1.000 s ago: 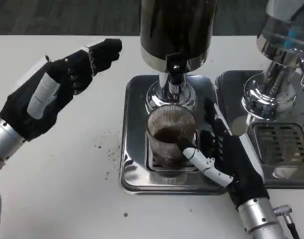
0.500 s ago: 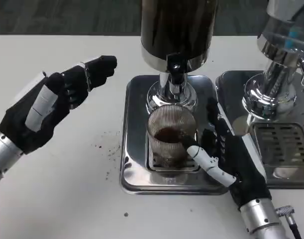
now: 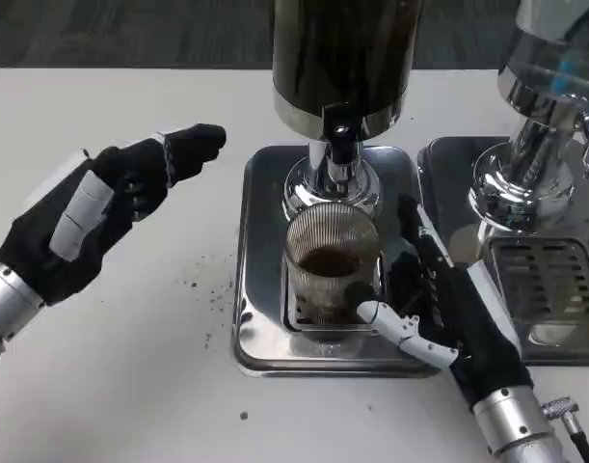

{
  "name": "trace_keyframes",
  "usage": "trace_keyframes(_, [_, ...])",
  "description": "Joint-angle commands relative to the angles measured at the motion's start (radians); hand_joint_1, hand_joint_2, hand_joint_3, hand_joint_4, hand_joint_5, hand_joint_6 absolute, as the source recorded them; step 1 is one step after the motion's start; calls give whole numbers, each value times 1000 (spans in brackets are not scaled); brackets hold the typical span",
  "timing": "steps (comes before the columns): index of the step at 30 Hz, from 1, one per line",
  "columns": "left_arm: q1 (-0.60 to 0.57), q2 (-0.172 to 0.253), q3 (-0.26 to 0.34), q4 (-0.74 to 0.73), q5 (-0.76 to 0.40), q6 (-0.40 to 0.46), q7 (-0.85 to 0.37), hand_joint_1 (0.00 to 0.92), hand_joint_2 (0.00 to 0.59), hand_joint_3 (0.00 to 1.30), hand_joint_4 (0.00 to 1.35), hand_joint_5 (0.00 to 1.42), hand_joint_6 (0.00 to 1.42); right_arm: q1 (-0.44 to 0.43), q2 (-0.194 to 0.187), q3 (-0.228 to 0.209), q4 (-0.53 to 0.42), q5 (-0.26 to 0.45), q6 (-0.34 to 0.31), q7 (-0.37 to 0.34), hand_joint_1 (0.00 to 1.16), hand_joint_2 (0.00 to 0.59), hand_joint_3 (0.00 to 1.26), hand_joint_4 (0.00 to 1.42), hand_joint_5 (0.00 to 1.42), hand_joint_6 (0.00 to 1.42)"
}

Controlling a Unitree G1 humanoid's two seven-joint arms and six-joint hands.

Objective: Grasp the cup under the faucet to collect the drink, then remove the cup.

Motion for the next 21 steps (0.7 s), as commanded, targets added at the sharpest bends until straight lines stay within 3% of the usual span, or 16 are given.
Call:
trace_keyframes(1, [8,17,4,14,16,7,9,0,67,278,153,93,42,1,-15,11,-8,-27,23,-2,620,198,0,0,0,67])
trace_keyframes(21, [37,21,-7,13,32,18,19,0,74,294,167,104,42,-4,-17,55,-42,-87,65,-32,628,199,0,0,0,0])
